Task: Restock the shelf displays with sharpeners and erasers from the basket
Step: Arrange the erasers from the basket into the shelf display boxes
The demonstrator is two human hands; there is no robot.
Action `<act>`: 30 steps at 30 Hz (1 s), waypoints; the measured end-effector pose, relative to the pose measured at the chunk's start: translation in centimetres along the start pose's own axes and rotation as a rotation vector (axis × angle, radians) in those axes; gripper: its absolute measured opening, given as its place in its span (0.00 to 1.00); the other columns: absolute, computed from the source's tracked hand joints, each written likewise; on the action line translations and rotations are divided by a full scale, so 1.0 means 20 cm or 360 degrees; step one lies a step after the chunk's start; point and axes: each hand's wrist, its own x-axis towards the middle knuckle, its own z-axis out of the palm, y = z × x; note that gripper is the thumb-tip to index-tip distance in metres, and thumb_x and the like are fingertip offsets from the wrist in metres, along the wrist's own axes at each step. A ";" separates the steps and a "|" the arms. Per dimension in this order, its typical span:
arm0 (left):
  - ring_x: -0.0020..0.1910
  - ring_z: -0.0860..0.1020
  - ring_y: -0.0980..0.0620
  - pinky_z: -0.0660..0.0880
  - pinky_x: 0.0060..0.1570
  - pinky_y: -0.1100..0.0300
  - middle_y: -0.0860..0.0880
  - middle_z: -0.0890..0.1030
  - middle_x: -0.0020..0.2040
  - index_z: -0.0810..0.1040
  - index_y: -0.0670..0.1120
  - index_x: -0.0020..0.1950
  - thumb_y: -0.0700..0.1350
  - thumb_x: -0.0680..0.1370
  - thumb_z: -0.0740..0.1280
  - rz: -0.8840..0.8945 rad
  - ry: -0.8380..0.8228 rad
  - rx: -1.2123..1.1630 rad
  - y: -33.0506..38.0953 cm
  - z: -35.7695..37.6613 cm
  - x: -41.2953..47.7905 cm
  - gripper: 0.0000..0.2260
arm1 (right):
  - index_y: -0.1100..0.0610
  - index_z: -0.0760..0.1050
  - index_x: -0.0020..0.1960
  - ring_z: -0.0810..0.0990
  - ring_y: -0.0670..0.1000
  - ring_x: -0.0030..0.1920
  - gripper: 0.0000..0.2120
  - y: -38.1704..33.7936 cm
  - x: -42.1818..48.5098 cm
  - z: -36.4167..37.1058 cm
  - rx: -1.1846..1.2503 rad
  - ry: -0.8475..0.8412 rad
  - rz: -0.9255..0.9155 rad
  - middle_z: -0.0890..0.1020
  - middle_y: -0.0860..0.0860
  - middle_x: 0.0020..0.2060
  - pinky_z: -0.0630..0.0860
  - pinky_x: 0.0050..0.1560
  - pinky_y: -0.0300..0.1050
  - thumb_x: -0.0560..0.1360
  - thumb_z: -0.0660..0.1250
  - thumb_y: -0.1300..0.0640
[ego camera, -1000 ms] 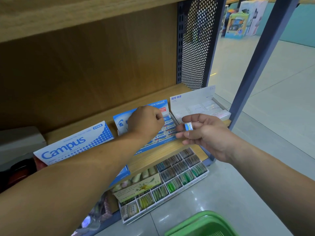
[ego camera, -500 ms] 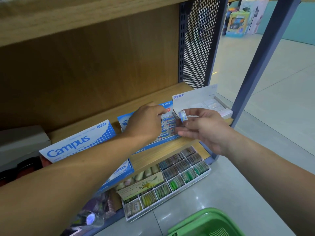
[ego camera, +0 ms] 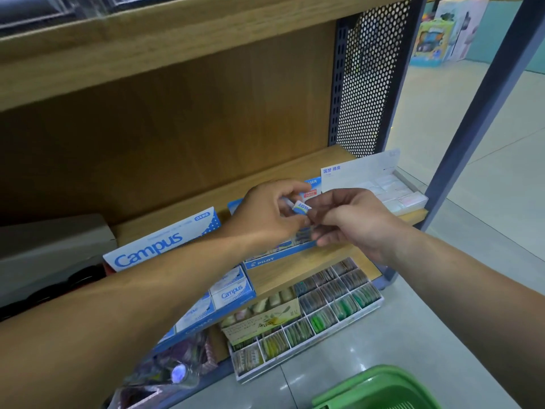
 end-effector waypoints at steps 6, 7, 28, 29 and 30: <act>0.39 0.79 0.57 0.80 0.43 0.62 0.48 0.82 0.43 0.82 0.44 0.54 0.33 0.71 0.79 -0.0221 0.0202 -0.0422 -0.03 -0.04 0.02 0.15 | 0.58 0.82 0.53 0.88 0.57 0.42 0.03 0.01 0.03 0.03 -0.0125 0.0030 -0.0075 0.88 0.54 0.45 0.81 0.34 0.46 0.79 0.71 0.60; 0.39 0.79 0.55 0.79 0.42 0.61 0.49 0.80 0.43 0.83 0.45 0.52 0.33 0.71 0.79 -0.0256 0.0216 -0.0401 -0.04 -0.06 0.02 0.14 | 0.57 0.83 0.50 0.88 0.56 0.42 0.02 0.02 0.04 0.02 -0.0299 0.0154 -0.0167 0.88 0.53 0.44 0.81 0.37 0.47 0.79 0.71 0.59; 0.47 0.83 0.51 0.80 0.48 0.53 0.51 0.86 0.47 0.83 0.51 0.56 0.40 0.78 0.69 0.0251 0.0219 0.0738 -0.22 0.02 0.10 0.09 | 0.44 0.68 0.76 0.62 0.51 0.75 0.43 0.17 0.15 -0.13 -0.2172 -0.0052 -0.0651 0.67 0.43 0.75 0.52 0.78 0.51 0.69 0.34 0.34; 0.50 0.82 0.49 0.79 0.49 0.52 0.51 0.86 0.49 0.84 0.52 0.56 0.41 0.80 0.67 0.0272 0.0204 0.0885 -0.22 0.02 0.10 0.10 | 0.44 0.67 0.77 0.62 0.51 0.75 0.42 0.17 0.16 -0.13 -0.2193 -0.0054 -0.0648 0.67 0.43 0.75 0.51 0.78 0.51 0.70 0.35 0.34; 0.54 0.81 0.47 0.78 0.51 0.51 0.51 0.86 0.52 0.85 0.52 0.58 0.42 0.81 0.66 0.0303 0.0174 0.0983 -0.23 0.02 0.10 0.11 | 0.44 0.67 0.77 0.62 0.51 0.76 0.38 0.17 0.16 -0.13 -0.2211 -0.0052 -0.0648 0.67 0.43 0.74 0.51 0.78 0.51 0.74 0.37 0.35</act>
